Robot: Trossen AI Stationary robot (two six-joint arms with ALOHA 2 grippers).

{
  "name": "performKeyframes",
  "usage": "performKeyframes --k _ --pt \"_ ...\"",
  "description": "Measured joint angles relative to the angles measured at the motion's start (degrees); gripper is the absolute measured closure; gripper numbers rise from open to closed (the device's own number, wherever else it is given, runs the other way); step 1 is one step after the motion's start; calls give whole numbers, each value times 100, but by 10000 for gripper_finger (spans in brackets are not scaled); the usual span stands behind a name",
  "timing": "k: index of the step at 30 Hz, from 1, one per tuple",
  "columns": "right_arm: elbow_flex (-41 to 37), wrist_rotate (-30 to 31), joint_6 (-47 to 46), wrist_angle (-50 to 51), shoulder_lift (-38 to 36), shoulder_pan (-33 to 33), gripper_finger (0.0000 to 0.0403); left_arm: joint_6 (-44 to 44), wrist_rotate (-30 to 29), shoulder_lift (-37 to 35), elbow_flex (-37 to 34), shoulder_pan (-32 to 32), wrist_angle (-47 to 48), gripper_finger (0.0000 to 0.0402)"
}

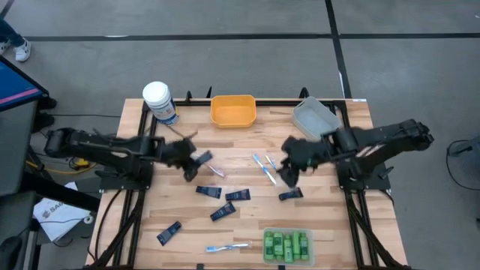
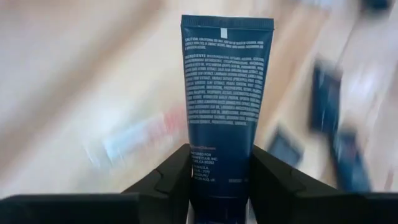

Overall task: Pick & Place Travel size toiletries
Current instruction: Put the blue shaving cream into the grey bin

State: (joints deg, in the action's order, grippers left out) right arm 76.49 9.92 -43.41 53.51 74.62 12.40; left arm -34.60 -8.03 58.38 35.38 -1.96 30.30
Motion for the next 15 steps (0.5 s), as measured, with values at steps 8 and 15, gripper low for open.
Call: performKeyframes --k 8,15 --pt "2 -98 290 -14 -274 -1400 214 1235 -84 176 504 -1794 -1439 275" --pt "4 -564 298 -641 -219 -2243 214 1625 567 900 524 -2993 -2812 276"
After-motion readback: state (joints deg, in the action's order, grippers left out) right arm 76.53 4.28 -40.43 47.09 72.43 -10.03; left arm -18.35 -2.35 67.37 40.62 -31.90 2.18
